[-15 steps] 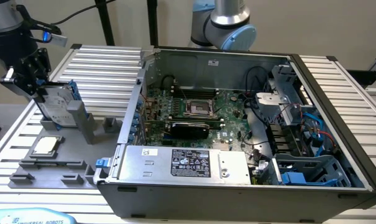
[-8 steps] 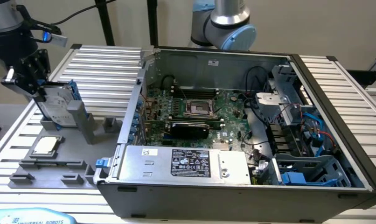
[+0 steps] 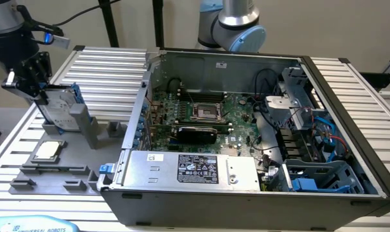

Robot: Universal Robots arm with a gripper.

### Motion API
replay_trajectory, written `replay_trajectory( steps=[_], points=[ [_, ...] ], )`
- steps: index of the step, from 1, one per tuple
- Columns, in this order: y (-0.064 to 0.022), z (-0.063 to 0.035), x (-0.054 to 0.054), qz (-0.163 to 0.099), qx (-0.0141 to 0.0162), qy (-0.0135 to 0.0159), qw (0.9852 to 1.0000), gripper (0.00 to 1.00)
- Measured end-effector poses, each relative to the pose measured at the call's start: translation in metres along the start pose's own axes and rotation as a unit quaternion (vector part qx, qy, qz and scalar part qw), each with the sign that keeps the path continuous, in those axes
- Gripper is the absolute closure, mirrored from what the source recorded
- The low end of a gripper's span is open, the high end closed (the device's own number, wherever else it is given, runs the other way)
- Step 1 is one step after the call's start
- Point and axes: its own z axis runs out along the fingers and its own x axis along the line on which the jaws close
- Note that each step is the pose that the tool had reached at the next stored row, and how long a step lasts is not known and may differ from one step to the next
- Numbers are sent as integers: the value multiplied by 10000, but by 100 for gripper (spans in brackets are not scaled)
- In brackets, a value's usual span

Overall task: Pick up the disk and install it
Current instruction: 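Pick up the disk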

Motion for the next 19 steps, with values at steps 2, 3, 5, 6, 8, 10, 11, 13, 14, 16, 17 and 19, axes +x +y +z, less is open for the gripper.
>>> replay_trajectory(
  steps=[2,3,5,6,8,10,11,13,14,16,17,19],
  points=[
    [0,0,13,0,0,0,10000,67],
    [0,0,20,1,0,0,10000,67],
    [0,0,25,0,0,0,10000,67],
    [0,0,25,1,1,0,10000,67],
    [0,1,26,0,0,0,10000,67],
    [0,1,26,0,0,0,10000,67],
    [0,0,26,0,0,0,10000,67],
    [0,0,26,0,0,0,10000,67],
    [0,0,26,0,0,0,10000,67],
    [0,0,26,0,0,0,10000,67],
    [0,0,26,0,0,0,10000,67],
    [0,0,26,0,0,0,10000,67]
  ],
)
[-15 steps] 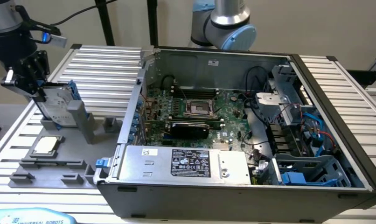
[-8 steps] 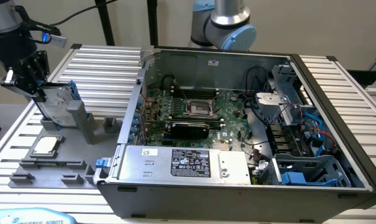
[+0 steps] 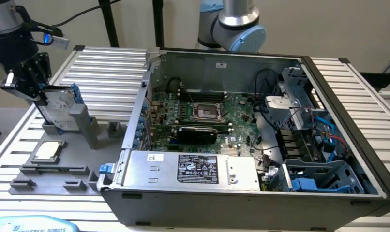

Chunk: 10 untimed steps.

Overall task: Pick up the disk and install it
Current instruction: 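Pick up the disk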

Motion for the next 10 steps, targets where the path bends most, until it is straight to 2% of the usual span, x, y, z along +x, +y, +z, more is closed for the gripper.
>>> replay_trajectory(
  steps=[5,10],
  points=[
    [0,-52,1,0,1,0,10000,67],
    [-4,-198,3,0,0,0,10000,67]
  ],
)
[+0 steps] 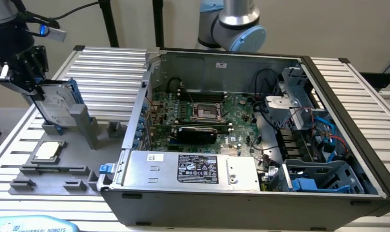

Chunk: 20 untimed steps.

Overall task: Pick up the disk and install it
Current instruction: 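Pick up the disk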

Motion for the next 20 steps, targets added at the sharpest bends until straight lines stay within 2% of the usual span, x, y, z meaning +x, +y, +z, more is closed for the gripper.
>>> replay_trajectory(
  steps=[10,20],
  points=[
    [-30,-429,8,0,0,0,10000,67],
    [-100,-886,17,0,1,0,10000,67]
  ],
)
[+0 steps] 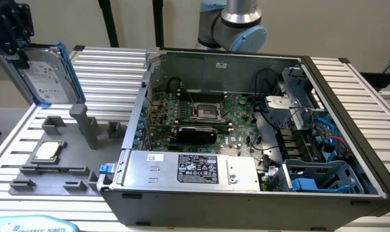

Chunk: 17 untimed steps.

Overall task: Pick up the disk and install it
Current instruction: 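Pick up the disk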

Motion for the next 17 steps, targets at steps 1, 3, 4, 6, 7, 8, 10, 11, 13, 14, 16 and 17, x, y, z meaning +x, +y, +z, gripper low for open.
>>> replay_trajectory(
  steps=[1,3,4,6,7,8,10,11,13,14,16,17],
  points=[
    [-14,-46,1,0,-1,1,10000,67],
    [-59,-137,3,0,0,0,10000,67],
    [-87,-181,4,0,-1,1,10000,67],
    [-156,-275,6,0,0,0,10000,67],
    [-193,-320,7,0,-1,0,10000,67],
    [-235,-365,10,0,-1,0,10000,67],
    [-325,-455,20,0,-5,-1,10000,67],
    [-369,-500,27,0,-8,-2,10000,67],
    [-461,-593,43,0,-14,-3,10000,67],
    [-507,-639,52,0,-18,-4,10000,67],
    [-597,-729,73,0,-24,-4,10000,67],
    [-641,-775,83,0,-25,-5,10000,67]
  ],
)
